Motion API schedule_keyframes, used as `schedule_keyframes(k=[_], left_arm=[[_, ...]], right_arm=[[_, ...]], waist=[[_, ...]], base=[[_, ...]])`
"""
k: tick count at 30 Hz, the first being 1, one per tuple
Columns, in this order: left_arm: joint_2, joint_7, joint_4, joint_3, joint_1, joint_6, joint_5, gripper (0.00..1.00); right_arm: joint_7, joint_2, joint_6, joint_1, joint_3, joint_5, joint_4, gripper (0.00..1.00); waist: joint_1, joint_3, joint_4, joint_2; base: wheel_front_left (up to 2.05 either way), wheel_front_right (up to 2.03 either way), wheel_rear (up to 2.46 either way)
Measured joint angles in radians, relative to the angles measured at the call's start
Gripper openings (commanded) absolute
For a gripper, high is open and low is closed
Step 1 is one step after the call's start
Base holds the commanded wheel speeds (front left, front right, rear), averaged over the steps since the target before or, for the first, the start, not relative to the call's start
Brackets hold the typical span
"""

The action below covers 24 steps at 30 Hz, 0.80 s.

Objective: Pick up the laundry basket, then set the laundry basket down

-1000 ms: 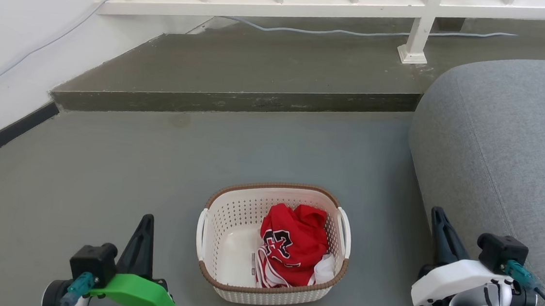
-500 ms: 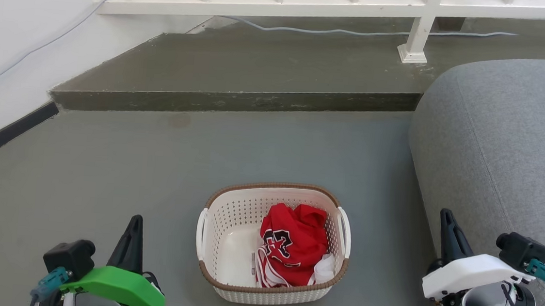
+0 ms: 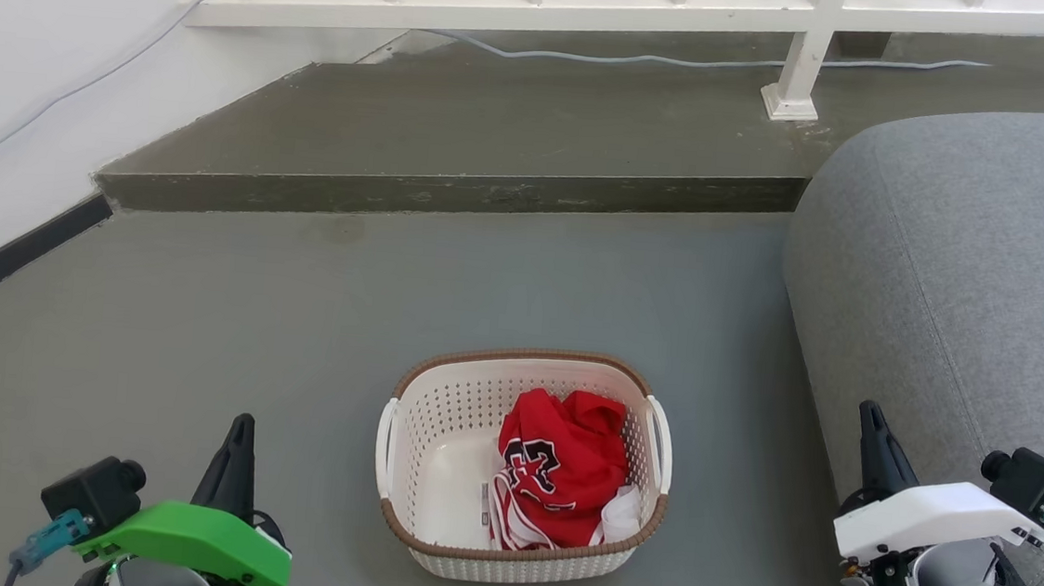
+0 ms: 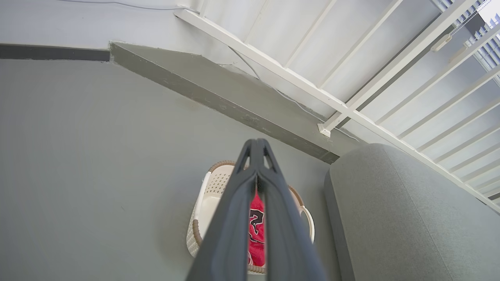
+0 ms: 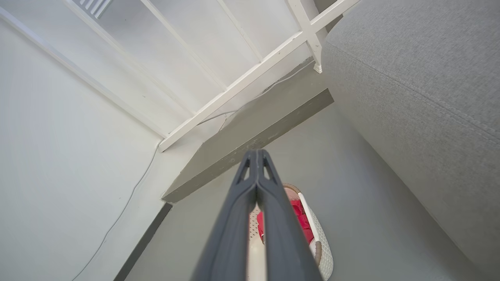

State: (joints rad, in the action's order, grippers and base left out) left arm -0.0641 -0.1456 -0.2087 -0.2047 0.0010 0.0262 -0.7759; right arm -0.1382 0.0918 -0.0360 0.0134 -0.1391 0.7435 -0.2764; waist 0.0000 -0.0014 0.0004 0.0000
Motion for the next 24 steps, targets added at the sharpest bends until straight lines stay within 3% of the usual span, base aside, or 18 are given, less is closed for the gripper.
schedule_keyframes(k=[24], left_arm=[[-0.001, 0.074, -0.016, 0.075, -0.003, -0.044, -0.279, 0.0]], right_arm=[[0.08, -0.015, 0.048, 0.014, 0.083, 0.275, -0.001, 0.0]], waist=[[0.0, 0.001, 0.0, 0.0]], base=[[0.0, 0.0, 0.0]])
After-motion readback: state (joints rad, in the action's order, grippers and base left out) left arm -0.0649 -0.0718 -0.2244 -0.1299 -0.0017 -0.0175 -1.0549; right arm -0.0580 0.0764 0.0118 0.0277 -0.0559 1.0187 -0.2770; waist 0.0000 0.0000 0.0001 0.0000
